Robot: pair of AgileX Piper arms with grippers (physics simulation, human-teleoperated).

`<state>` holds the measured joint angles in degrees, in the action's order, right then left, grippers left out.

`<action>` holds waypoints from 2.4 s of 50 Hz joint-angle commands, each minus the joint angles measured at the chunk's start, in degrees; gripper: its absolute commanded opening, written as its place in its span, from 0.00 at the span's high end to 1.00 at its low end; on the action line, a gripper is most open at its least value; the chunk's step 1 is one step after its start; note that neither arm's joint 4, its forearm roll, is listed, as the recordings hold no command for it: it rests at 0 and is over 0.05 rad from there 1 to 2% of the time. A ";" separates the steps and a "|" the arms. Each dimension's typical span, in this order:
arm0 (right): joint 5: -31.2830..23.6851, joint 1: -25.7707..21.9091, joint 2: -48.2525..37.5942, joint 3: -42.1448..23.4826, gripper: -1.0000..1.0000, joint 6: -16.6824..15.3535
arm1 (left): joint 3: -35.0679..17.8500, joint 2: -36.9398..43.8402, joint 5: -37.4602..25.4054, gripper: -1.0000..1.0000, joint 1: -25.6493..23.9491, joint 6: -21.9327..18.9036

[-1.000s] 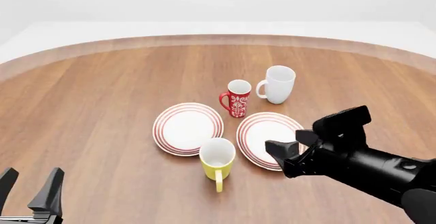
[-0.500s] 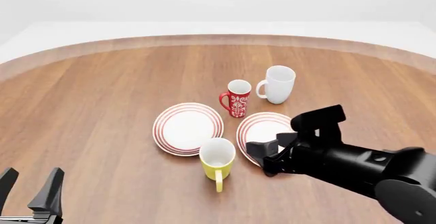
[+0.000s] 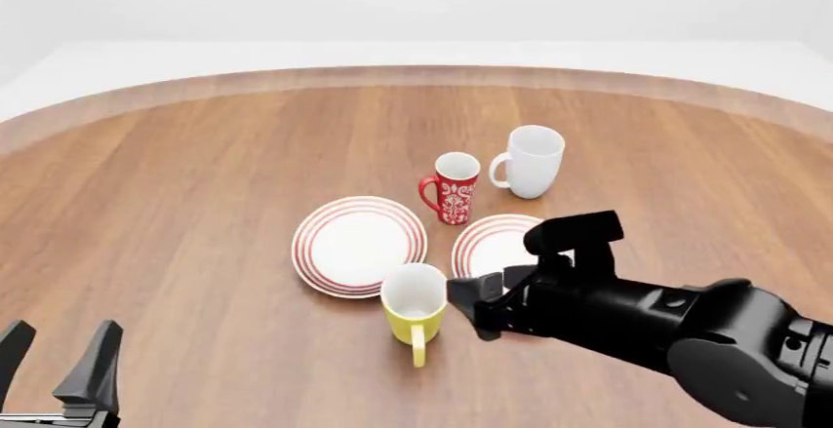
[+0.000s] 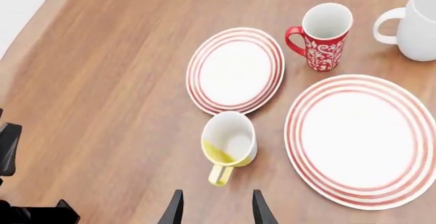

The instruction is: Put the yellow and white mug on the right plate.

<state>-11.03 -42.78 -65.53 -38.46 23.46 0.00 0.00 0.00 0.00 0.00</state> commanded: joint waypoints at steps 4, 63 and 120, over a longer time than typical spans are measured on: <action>2.46 0.23 -4.79 0.51 0.00 4.61 | 0.00 0.00 0.00 0.00 0.00 0.00; 16.18 -3.52 -21.28 2.48 0.00 10.45 | 0.00 0.00 0.00 0.00 0.00 0.00; 28.37 -6.49 -33.56 4.16 0.00 15.01 | 0.00 0.00 0.00 0.00 0.00 0.00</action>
<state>15.31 -48.84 -96.93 -34.50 37.67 0.00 0.00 0.00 0.00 0.00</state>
